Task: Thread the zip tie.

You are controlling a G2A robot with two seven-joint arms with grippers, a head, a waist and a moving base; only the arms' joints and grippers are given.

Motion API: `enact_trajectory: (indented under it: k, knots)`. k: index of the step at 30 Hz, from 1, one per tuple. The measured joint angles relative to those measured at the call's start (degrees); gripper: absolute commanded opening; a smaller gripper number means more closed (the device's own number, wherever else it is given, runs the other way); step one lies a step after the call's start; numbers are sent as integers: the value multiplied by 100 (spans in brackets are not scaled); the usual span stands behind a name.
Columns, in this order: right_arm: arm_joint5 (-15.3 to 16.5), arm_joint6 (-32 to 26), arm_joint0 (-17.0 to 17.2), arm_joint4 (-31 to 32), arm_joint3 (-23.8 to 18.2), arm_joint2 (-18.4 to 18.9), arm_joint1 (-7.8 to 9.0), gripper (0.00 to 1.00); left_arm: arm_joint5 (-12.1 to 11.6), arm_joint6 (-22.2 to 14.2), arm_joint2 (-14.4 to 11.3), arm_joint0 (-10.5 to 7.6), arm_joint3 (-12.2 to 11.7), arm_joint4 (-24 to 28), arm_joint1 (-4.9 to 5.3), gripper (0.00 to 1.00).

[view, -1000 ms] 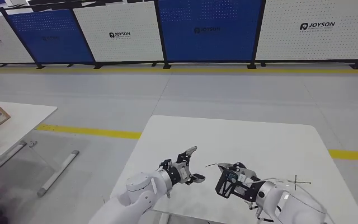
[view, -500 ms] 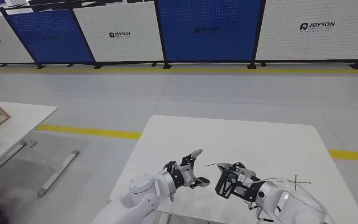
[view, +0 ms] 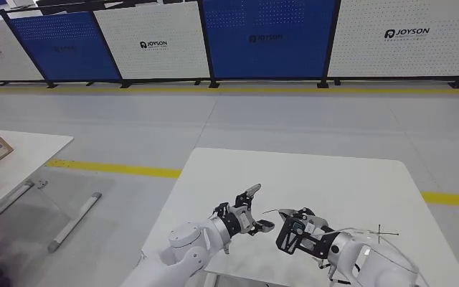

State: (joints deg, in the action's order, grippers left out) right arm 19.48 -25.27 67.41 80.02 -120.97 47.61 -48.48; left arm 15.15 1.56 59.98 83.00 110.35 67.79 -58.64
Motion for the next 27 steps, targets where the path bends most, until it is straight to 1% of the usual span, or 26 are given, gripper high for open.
enact_trajectory:
  k: [1,2,3,4,5,6,7,8,12,19,27]
  knots:
    - [0,0,0,0,0,0,0,0,-2,10,-28,-18,-29,-25,-11,89]
    - [0,0,0,0,0,0,0,0,1,15,-47,-29,-47,-37,-19,49]
    - [0,0,0,0,0,0,0,0,15,20,-65,-38,-62,-48,-26,45]
    - [0,0,0,0,0,0,0,0,45,19,-82,-46,-78,-47,-34,37]
    - [0,0,0,0,0,0,0,0,66,14,-87,-52,-88,-38,-39,19]
    - [0,0,0,0,0,0,0,0,82,9,-89,-54,-94,-31,-43,15]
    - [0,0,0,0,0,0,0,0,102,1,-89,-54,-98,-29,-48,9]
    - [0,0,0,0,0,0,0,0,115,-7,-86,-51,-100,-30,-50,0]
    - [0,0,0,0,0,0,0,0,168,-46,-57,-25,-95,-82,-55,0]
    - [0,0,0,0,0,0,0,0,191,-150,3,79,-38,-199,-58,0]
    - [0,0,0,0,0,0,0,0,268,-200,8,150,2,-357,-68,0]
